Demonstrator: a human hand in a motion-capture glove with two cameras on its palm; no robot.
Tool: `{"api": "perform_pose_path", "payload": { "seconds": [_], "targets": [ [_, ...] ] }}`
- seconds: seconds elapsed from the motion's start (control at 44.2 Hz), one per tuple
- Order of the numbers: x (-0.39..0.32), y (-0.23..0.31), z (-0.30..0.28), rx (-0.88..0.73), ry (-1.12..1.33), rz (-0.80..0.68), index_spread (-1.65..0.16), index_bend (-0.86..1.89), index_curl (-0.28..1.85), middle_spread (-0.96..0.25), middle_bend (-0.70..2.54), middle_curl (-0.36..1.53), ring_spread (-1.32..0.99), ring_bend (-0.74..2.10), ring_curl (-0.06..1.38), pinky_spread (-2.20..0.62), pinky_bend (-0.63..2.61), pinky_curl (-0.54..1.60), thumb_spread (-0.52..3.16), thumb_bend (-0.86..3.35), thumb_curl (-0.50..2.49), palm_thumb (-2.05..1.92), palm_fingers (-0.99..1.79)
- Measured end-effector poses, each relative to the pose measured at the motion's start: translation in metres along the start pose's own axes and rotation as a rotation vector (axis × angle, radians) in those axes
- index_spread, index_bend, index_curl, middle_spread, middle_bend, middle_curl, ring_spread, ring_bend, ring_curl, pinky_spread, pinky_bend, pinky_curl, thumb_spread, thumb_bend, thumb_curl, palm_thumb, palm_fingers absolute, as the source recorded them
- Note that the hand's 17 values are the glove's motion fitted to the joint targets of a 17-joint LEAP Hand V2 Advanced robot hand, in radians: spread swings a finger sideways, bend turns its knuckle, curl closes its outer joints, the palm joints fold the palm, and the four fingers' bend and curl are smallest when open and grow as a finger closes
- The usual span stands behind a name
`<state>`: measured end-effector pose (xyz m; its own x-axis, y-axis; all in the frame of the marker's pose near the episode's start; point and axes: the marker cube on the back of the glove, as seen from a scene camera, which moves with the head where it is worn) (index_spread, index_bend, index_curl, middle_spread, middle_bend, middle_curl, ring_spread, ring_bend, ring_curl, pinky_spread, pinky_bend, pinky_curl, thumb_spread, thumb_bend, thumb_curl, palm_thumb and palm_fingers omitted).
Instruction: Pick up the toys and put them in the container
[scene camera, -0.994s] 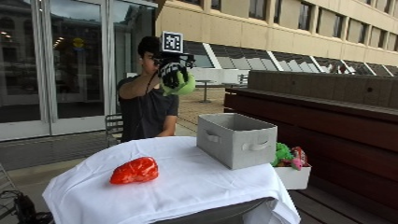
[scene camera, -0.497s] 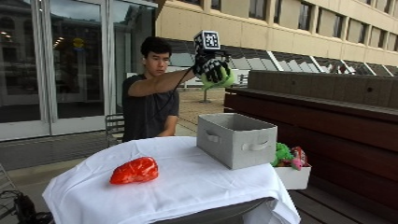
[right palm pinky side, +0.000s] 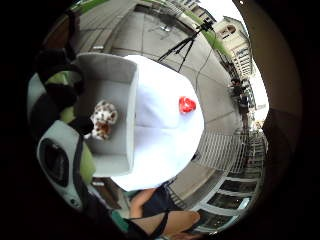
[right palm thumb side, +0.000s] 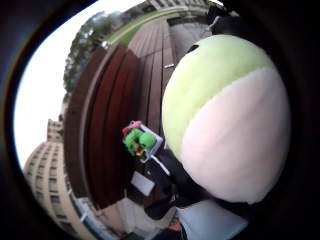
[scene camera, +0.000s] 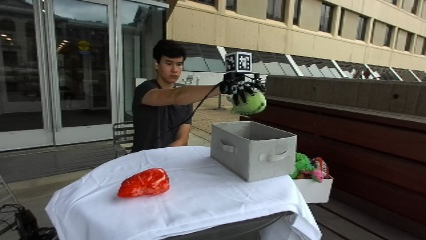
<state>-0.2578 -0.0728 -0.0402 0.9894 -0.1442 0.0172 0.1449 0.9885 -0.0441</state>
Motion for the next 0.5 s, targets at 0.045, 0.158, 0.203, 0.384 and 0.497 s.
{"api": "perform_pose_path", "payload": {
  "seconds": [0.045, 0.158, 0.203, 0.384, 0.497],
  "targets": [
    [0.009, -0.004, 0.006, 0.000, 0.007, -0.075, -0.37, 0.03, 0.32, -0.38, 0.22, 0.59, -0.41, 1.07, 0.48, -0.45, 1.04, 0.45, 0.82, -0.14, 0.76, 0.31, 0.78],
    [0.026, -0.014, 0.012, -0.003, -0.015, -0.096, -0.34, -0.02, 0.26, -0.15, 0.12, 0.54, -0.26, 0.96, 0.47, -0.35, 1.33, 0.53, 0.82, -0.17, 0.61, -0.09, 0.19],
    [0.031, -0.015, 0.012, 0.018, -0.047, -0.100, -0.33, 0.01, 0.23, -0.10, 0.14, 0.52, -0.21, 0.91, 0.45, -0.32, 1.38, 0.53, 0.82, -0.15, 0.58, -0.12, 0.10],
    [0.057, -0.007, -0.004, 0.102, -0.009, -0.115, -0.32, 0.09, 0.19, 0.03, 0.16, 0.47, -0.07, 0.77, 0.35, -0.16, 1.50, 0.50, 0.81, -0.14, 0.46, -0.17, -0.11],
    [0.090, -0.004, -0.016, 0.144, 0.067, -0.107, -0.31, 0.09, 0.18, 0.06, 0.17, 0.45, -0.02, 0.75, 0.34, -0.10, 1.50, 0.49, 0.81, -0.13, 0.40, -0.16, -0.11]
  ]
}}
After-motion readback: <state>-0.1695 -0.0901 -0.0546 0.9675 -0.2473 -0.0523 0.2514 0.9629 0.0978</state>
